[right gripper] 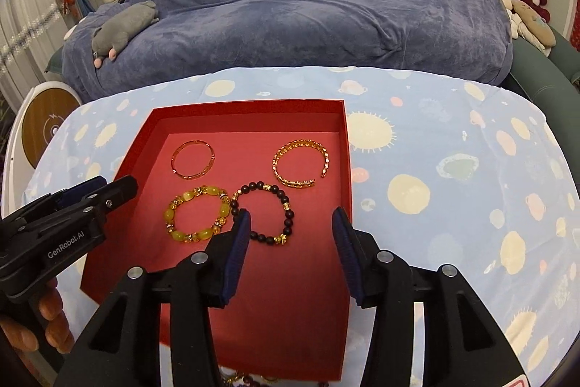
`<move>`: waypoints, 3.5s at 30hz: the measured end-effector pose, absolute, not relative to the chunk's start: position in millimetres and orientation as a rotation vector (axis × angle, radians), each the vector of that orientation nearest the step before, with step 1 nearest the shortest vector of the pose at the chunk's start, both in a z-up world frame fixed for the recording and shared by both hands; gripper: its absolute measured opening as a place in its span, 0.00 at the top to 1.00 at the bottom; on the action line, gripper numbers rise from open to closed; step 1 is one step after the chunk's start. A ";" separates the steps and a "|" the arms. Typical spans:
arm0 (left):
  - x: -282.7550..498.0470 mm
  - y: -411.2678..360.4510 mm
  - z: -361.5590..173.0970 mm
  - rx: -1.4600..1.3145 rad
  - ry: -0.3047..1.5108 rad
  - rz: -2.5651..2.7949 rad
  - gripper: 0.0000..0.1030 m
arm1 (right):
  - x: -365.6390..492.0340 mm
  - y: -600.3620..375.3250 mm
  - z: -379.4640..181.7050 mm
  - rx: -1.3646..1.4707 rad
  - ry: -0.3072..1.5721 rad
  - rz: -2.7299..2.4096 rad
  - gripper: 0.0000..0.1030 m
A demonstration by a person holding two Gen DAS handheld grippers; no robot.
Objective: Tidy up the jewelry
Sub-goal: 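Withdraw both tools from the box back to the remaining jewelry, then close the left tool on the amber round-bead bracelet, then close the right tool on the dark red bead bracelet while the left tool holds, then carry both bracelets into the red box and open both tools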
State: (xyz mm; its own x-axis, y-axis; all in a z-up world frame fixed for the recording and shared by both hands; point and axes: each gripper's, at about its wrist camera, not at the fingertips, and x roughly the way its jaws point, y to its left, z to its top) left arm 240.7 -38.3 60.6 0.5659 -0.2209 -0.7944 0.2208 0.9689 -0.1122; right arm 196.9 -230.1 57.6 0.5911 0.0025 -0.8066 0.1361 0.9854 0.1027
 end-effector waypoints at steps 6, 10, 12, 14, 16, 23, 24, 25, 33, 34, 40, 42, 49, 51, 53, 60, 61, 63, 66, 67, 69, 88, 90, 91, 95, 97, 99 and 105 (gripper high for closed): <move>196.6 -19.3 69.0 0.016 0.923 -0.229 0.49 | 151.5 -232.5 67.4 0.193 0.931 -0.089 0.53; 161.3 -1.7 61.3 0.013 0.946 -0.196 0.45 | 116.6 -232.8 62.8 0.219 0.946 -0.100 0.51; 143.4 7.3 52.9 0.016 0.964 -0.176 0.45 | 100.2 -231.1 58.8 0.219 0.956 -0.105 0.51; 126.9 17.0 42.0 0.009 0.990 -0.158 0.44 | 84.5 -230.1 53.1 0.234 0.971 -0.108 0.51; 113.1 23.7 29.4 0.000 1.027 -0.140 0.44 | 71.1 -228.3 45.4 0.247 0.989 -0.110 0.51; 84.2 36.9 4.2 -0.017 1.062 -0.095 0.44 | 36.8 -218.9 22.1 0.245 1.038 -0.125 0.51; 82.8 38.2 2.7 -0.018 1.060 -0.090 0.44 | 33.8 -217.6 20.0 0.245 1.043 -0.125 0.51; 81.7 39.9 1.1 -0.020 1.057 -0.083 0.44 | 31.2 -216.2 18.3 0.244 1.047 -0.124 0.51; 87.0 40.9 -6.6 -0.042 1.062 -0.085 0.45 | 27.2 -210.7 15.2 0.241 1.056 -0.115 0.51; 87.4 39.0 -7.0 -0.034 1.051 -0.077 0.46 | 26.3 -210.7 15.2 0.241 1.055 -0.117 0.51; 91.0 23.3 -8.3 0.032 1.021 -0.092 0.66 | 30.8 -210.7 11.5 0.250 1.066 -0.120 0.49; 92.6 22.0 -7.3 0.020 1.022 -0.105 0.80 | 33.8 -212.3 10.4 0.260 1.064 -0.121 0.49; 89.7 22.4 -7.2 -0.037 1.032 -0.144 0.93 | 54.7 -217.7 6.2 0.243 1.059 -0.136 0.49; 87.0 21.3 -7.5 -0.032 1.031 -0.150 0.93 | 62.2 -219.5 4.3 0.237 1.057 -0.142 0.49; 86.3 21.4 -7.7 -0.032 1.031 -0.152 0.93 | 69.3 -221.7 2.3 0.231 1.054 -0.148 0.49; 85.3 21.4 -8.3 -0.036 1.028 -0.155 0.93 | 88.6 -230.0 -7.7 0.235 1.064 -0.164 0.58; 85.3 21.1 -8.4 -0.035 1.027 -0.154 0.93 | 90.3 -229.3 -9.0 0.231 1.068 -0.164 0.60; 85.4 20.7 -8.4 -0.036 1.027 -0.153 0.93 | 92.0 -228.6 -12.4 0.223 1.075 -0.164 0.66; 85.3 20.8 -8.5 -0.035 1.027 -0.154 0.93 | 90.3 -225.3 -13.3 0.188 1.064 -0.170 0.69; 85.3 20.9 -8.5 -0.035 1.027 -0.154 0.93 | 89.5 -223.9 -13.5 0.174 1.063 -0.172 0.70; 85.3 20.8 -8.6 -0.035 1.027 -0.154 0.93 | 86.6 -223.1 -13.1 0.167 1.064 -0.169 0.77; 77.6 23.1 7.6 -0.114 1.057 -0.183 0.93 | 30.0 -219.6 30.3 0.272 1.021 -0.084 0.93; 76.4 21.2 14.5 -0.117 1.048 -0.193 0.93 | 29.2 -217.5 40.7 0.274 1.005 -0.071 0.93; 76.0 20.2 18.4 -0.118 1.044 -0.198 0.93 | 29.1 -216.5 45.9 0.276 0.997 -0.064 0.93; 74.8 15.4 38.6 -0.120 1.018 -0.225 0.93 | 31.0 -213.8 63.7 0.281 0.971 -0.048 0.93; 74.7 11.9 50.8 -0.117 0.999 -0.243 0.93 | 32.6 -212.9 71.7 0.285 0.959 -0.039 0.93; 75.9 7.8 64.1 -0.118 0.983 -0.266 0.93 | 33.9 -212.5 79.3 0.292 0.943 -0.029 0.93; 87.8 -11.3 105.3 -0.120 0.928 -0.355 0.93 | 48.5 -210.4 102.7 0.284 0.895 0.004 0.93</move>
